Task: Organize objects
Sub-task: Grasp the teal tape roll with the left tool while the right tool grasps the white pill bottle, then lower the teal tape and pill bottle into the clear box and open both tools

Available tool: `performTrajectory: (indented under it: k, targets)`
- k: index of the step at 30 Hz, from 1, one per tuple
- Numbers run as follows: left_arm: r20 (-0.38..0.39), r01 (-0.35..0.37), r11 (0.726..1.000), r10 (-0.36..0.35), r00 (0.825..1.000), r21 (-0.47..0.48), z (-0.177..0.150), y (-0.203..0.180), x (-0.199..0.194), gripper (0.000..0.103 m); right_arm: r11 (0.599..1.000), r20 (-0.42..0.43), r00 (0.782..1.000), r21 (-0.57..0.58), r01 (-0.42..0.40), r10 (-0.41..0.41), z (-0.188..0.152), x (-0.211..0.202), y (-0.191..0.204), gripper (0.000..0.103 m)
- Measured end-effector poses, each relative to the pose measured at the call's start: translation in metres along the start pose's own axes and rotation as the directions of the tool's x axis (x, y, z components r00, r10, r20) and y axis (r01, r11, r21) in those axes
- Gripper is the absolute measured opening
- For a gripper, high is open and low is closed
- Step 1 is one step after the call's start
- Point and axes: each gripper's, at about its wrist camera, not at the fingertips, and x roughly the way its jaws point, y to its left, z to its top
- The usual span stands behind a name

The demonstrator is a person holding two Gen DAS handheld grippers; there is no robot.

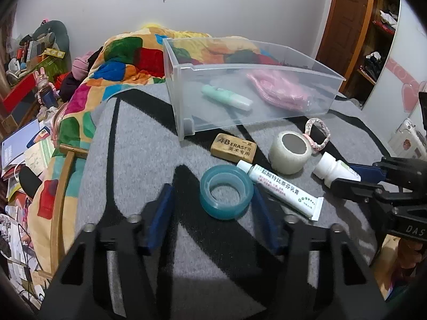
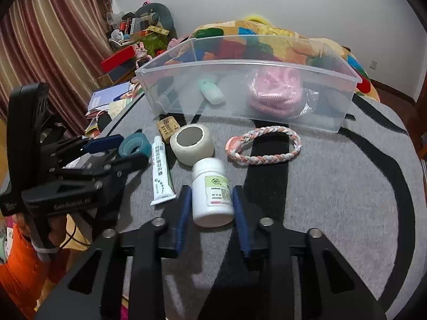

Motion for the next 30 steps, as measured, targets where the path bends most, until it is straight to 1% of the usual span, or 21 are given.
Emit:
performTrajectory:
  k: [1,2,8,13,19,24,27,30]
  targets:
    - [0.002,0.009,1.0,-0.009,1.0,0.002,0.0,0.0,-0.001,0.041,1.0,0.005,1.0,-0.003,0.004,-0.004,-0.001,-0.001,0.0,0.027]
    - [0.005,0.016,1.0,-0.016,1.0,0.005,0.0,0.0,-0.002,0.038,1.0,0.016,1.0,-0.004,0.013,-0.013,-0.003,-0.003,0.0,0.027]
    - [0.043,0.004,1.0,-0.004,0.999,0.001,0.0,0.001,-0.012,0.038,1.0,0.069,0.997,0.0,0.023,-0.023,0.0,-0.022,-0.003,0.027]
    - [0.086,0.005,1.0,-0.005,0.996,0.003,0.011,0.0,-0.027,0.038,0.999,0.135,0.99,0.002,0.036,-0.036,0.015,-0.042,-0.005,0.027]
    - [0.151,0.015,1.0,-0.015,0.988,0.001,0.034,-0.002,-0.045,0.038,0.998,0.214,0.974,0.011,0.068,-0.068,0.044,-0.057,-0.01,0.027]
    - [0.203,0.017,1.0,-0.017,0.979,0.002,0.06,-0.004,-0.052,0.038,0.996,0.24,0.967,0.016,0.087,-0.088,0.068,-0.059,-0.009,0.027]
    - [0.208,0.032,0.999,-0.03,0.978,-0.004,0.077,-0.003,-0.048,0.038,0.995,0.252,0.963,0.018,0.094,-0.095,0.084,-0.056,-0.01,0.027]
    - [0.204,0.028,1.0,-0.026,0.979,-0.008,0.092,-0.003,-0.041,0.038,0.995,0.25,0.963,0.026,0.092,-0.095,0.1,-0.05,-0.011,0.027]
